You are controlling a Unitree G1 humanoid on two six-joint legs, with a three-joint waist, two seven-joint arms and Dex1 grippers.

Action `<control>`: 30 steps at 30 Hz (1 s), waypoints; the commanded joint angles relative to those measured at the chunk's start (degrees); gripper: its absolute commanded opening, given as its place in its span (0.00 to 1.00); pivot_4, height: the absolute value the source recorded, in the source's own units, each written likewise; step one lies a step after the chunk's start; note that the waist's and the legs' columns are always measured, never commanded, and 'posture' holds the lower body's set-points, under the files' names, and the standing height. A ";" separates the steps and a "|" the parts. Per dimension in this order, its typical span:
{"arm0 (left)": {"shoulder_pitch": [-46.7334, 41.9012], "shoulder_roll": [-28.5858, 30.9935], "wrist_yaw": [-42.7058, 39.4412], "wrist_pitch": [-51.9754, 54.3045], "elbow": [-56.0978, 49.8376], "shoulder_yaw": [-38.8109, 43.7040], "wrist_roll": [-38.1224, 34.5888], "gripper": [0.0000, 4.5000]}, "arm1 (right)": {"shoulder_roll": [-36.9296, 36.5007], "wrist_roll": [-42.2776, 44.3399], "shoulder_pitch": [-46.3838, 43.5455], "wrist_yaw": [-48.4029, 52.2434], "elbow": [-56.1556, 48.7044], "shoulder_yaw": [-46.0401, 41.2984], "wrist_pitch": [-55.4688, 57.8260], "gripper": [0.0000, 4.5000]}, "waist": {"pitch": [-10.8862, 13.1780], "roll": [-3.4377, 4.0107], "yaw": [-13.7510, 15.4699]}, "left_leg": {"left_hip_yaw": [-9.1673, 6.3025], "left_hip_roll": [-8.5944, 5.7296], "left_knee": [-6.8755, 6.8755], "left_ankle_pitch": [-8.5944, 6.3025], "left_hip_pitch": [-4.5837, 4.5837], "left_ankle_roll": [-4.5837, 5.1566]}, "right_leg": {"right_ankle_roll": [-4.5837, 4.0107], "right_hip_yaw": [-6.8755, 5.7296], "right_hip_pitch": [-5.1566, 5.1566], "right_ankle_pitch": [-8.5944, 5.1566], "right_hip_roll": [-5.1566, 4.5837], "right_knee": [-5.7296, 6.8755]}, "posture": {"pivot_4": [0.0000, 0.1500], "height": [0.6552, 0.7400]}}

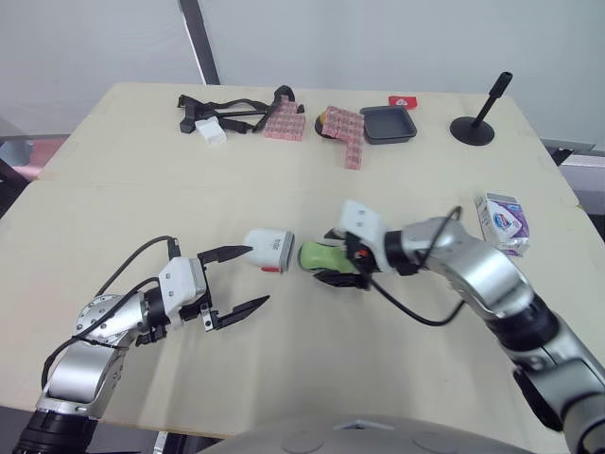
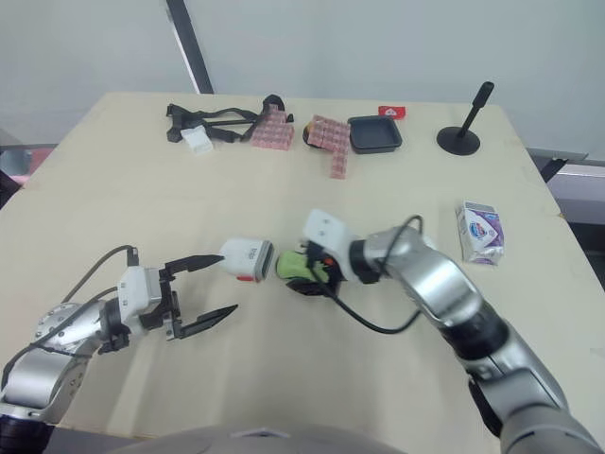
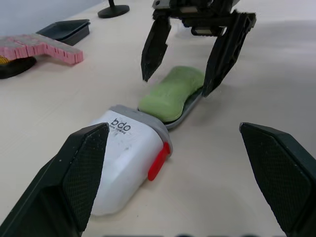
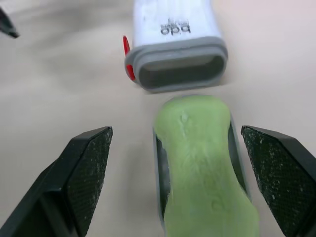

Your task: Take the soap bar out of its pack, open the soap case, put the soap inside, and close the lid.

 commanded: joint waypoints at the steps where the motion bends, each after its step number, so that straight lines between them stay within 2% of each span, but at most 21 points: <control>1: -1.04 0.73 -0.13 -0.46 -0.11 1.09 -0.27 1.00 | -0.78 4.01 8.66 2.82 -2.61 -10.37 -12.84 1.00 | 0.00 0.00 -0.03 | 0.00 0.00 -0.01 0.00 -0.02 0.01 | 0.00 -0.01 0.00 0.00 -0.01 -0.01 | 1.00 0.97; 4: -3.64 1.06 -0.62 -0.42 1.98 1.26 0.01 1.00 | -1.50 4.51 19.96 7.28 -1.41 -16.34 -26.75 1.00 | -0.07 -0.05 0.13 | -0.01 0.03 -0.01 0.00 0.00 0.02 | -0.01 -0.04 0.02 -0.01 -0.01 0.01 | 1.00 0.97; 8: -6.84 1.58 -1.66 -0.92 4.86 1.29 0.45 1.00 | 0.09 4.24 29.63 9.15 2.43 -20.36 -39.47 1.00 | -0.10 -0.08 -0.78 | 0.00 0.00 0.00 0.02 0.01 0.07 | -0.02 -0.01 0.01 -0.01 -0.04 0.03 | 1.00 0.97; 14: -13.57 3.53 -5.90 -3.01 12.18 0.82 1.68 1.00 | -1.09 1.63 37.46 13.52 10.73 -21.79 -54.51 1.00 | -0.14 -0.09 -1.43 | -0.01 -0.03 0.01 -0.07 0.03 0.44 | -0.05 -0.04 0.01 -0.03 -0.10 0.07 | 1.00 0.97; 19: -21.22 5.69 -10.96 -3.74 19.90 -0.58 3.16 1.00 | -1.87 1.69 39.69 12.81 12.57 -22.10 -57.65 1.00 | -0.15 -0.08 -1.71 | -0.02 -0.06 0.01 -0.06 0.01 0.60 | -0.31 -0.07 0.01 -0.18 -0.15 0.08 | 1.00 0.97; 24: -29.37 8.25 -20.21 -4.82 27.14 -5.38 5.82 1.00 | -2.10 2.69 40.34 10.88 11.34 -22.80 -57.36 1.00 | -0.15 -0.08 -1.86 | -0.06 -0.08 0.02 -0.05 0.00 0.66 | -0.36 -0.15 0.00 -0.21 -0.20 0.09 | 1.00 0.97; 30: -37.75 7.54 -25.25 -6.57 34.17 -9.53 9.13 1.00 | -2.16 3.33 40.16 9.40 9.22 -22.33 -56.47 1.00 | -0.15 -0.08 -1.94 | -0.06 -0.11 0.05 -0.02 0.04 0.73 | -0.39 -0.22 -0.04 -0.22 -0.27 0.12 | 1.00 0.97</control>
